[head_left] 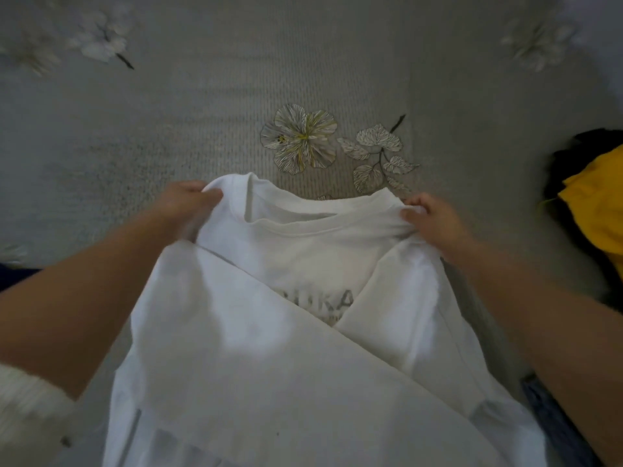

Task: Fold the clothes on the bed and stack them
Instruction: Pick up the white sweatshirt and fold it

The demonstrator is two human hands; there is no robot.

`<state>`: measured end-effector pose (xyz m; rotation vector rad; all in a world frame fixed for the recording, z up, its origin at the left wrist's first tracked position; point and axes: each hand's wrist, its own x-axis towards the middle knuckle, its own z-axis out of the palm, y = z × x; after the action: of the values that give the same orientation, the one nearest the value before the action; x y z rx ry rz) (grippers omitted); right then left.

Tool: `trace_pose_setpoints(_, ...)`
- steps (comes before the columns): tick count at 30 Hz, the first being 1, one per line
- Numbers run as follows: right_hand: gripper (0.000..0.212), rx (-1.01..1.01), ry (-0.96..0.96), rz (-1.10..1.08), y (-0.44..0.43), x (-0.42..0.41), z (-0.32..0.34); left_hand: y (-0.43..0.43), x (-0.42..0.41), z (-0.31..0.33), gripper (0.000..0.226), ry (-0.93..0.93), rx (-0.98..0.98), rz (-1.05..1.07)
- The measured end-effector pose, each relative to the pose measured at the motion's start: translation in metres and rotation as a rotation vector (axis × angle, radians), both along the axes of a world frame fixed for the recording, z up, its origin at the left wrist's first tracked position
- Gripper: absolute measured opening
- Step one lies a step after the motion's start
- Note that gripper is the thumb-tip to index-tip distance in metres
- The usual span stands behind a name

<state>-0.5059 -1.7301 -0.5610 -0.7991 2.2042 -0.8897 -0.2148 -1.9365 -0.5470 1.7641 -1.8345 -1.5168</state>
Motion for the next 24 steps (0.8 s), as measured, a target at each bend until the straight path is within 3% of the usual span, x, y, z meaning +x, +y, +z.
trace_pose_setpoints(4,0.014,-0.215,0.021,-0.251,0.044,0.014,0.035,0.029,0.038,0.023,0.016,0.177,-0.025,0.065)
trace_pose_setpoints(6,0.02,-0.24,0.006,-0.225,0.067,0.027,0.062,0.049,0.061,0.039,0.021,0.199,-0.085,0.025)
trace_pose_setpoints(9,0.012,-0.198,0.052,-0.158,0.101,0.051,0.09,0.086,0.081,0.065,0.044,0.279,-0.157,-0.046)
trace_pose_setpoints(14,0.025,-0.182,0.071,-0.13,0.148,0.085,0.119,0.137,0.115,0.1,0.005,0.283,-0.392,-0.221)
trace_pose_setpoints(16,0.025,-0.184,0.101,-0.078,0.165,0.092,0.123,0.154,0.136,0.1,0.015,0.228,-0.459,-0.302)
trace_pose_setpoints(19,0.018,-0.097,0.112,0.034,0.19,0.102,0.115,0.183,0.166,0.086,0.031,0.015,-0.614,-0.619)
trace_pose_setpoints(22,0.008,0.359,0.235,0.392,0.215,0.108,0.09,0.214,0.189,0.049,0.048,-0.357,-0.715,-1.011)
trace_pose_setpoints(24,0.014,0.605,0.23,0.557,0.222,0.117,0.082,0.232,0.193,0.031,0.057,-0.573,-0.634,-1.157)
